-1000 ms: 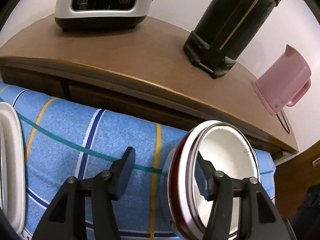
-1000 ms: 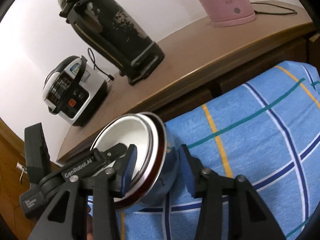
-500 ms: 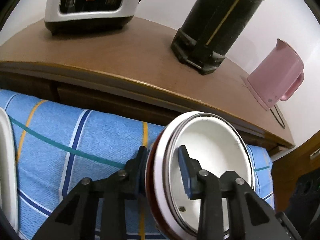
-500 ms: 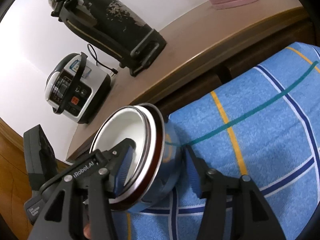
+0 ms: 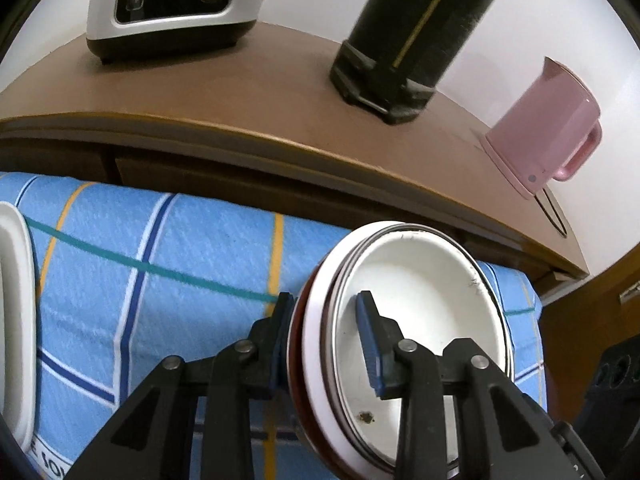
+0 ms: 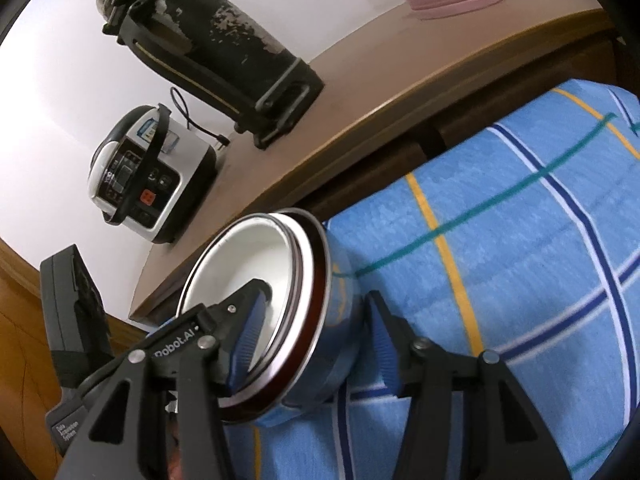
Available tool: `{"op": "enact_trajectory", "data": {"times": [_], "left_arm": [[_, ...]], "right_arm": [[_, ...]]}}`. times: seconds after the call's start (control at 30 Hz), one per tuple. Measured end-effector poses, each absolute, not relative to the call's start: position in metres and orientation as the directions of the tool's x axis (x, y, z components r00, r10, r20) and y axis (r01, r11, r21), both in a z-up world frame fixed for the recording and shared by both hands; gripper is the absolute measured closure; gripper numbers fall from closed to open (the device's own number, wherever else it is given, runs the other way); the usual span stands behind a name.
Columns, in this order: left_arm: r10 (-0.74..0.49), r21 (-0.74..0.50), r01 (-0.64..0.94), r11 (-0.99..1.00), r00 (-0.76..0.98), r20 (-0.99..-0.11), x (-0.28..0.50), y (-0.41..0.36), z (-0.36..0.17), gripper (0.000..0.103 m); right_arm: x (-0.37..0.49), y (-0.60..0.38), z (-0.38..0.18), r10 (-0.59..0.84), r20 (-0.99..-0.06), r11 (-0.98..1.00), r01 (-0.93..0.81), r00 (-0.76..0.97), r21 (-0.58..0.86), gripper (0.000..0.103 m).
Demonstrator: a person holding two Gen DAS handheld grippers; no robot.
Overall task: Organize plates and bowls
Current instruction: 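Lift the nested bowls with the left gripper and carry toward the plates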
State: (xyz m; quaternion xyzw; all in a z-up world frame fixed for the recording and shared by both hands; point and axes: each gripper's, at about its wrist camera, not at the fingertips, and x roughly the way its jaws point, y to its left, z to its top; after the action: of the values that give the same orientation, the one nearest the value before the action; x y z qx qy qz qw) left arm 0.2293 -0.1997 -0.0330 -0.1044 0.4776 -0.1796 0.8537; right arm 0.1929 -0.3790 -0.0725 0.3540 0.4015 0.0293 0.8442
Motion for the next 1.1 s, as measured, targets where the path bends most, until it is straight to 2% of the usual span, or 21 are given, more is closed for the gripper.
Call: {"op": "enact_trajectory", "data": {"times": [0.57,1.1], "left_arm": [[-0.424,-0.324,0.283,0.903,0.457,-0.782,0.171,-0.217,-0.024,0.068],[-0.406,-0.307,0.274,0.911,0.471,-0.783,0.12,-0.189,-0.018,0.068]], "right_arm": [[0.118,-0.389,-0.059,0.286,-0.67,0.718,0.31,0.685,0.623,0.052],[0.068,-0.369,-0.048,0.31,-0.672,0.719,0.296,0.673,0.628,0.052]]}}
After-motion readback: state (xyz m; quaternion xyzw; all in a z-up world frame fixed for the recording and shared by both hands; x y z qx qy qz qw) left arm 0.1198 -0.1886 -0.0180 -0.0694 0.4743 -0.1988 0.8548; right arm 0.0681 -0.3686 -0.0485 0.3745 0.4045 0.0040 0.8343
